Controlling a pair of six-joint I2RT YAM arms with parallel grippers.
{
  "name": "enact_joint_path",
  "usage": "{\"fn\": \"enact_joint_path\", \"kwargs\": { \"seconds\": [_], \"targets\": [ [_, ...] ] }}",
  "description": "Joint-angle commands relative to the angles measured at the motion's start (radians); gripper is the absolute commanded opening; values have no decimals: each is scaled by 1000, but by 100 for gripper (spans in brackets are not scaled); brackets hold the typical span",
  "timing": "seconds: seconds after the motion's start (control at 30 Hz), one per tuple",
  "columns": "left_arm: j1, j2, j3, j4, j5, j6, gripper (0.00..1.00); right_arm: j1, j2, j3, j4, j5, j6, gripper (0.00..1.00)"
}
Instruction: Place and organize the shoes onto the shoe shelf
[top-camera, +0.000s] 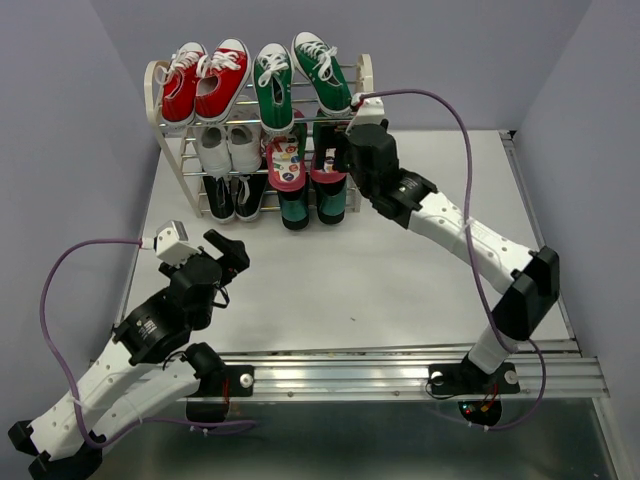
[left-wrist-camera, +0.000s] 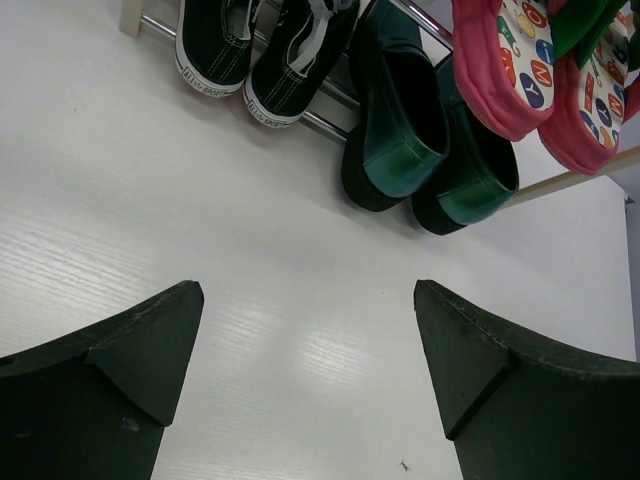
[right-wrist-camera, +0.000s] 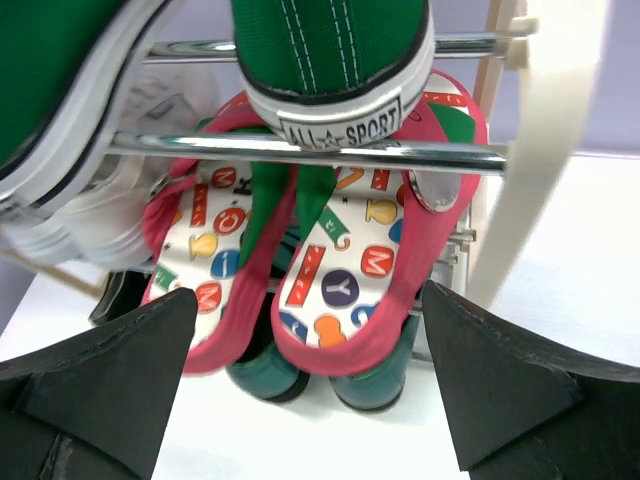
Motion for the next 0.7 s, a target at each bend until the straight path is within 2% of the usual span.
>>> {"fn": "enact_joint_path", "kwargs": {
  "seconds": [0.0, 0.4, 0.53, 0.67],
  "targets": [
    [4, 2, -6, 20, -19, 15, 99, -7, -138, -60, -37, -114, -39, 100],
    [4, -7, 4, -2, -41, -11, 99, -16, -243, -22, -164, 217, -103, 100],
    [4, -2, 17, -18, -29, -31, 99, -103, -272, -86, -247, 218, -2, 100],
    [4, 1, -8, -8, -36, -48, 99, -241, -338, -268, -252, 97, 143, 100]
  ]
}}
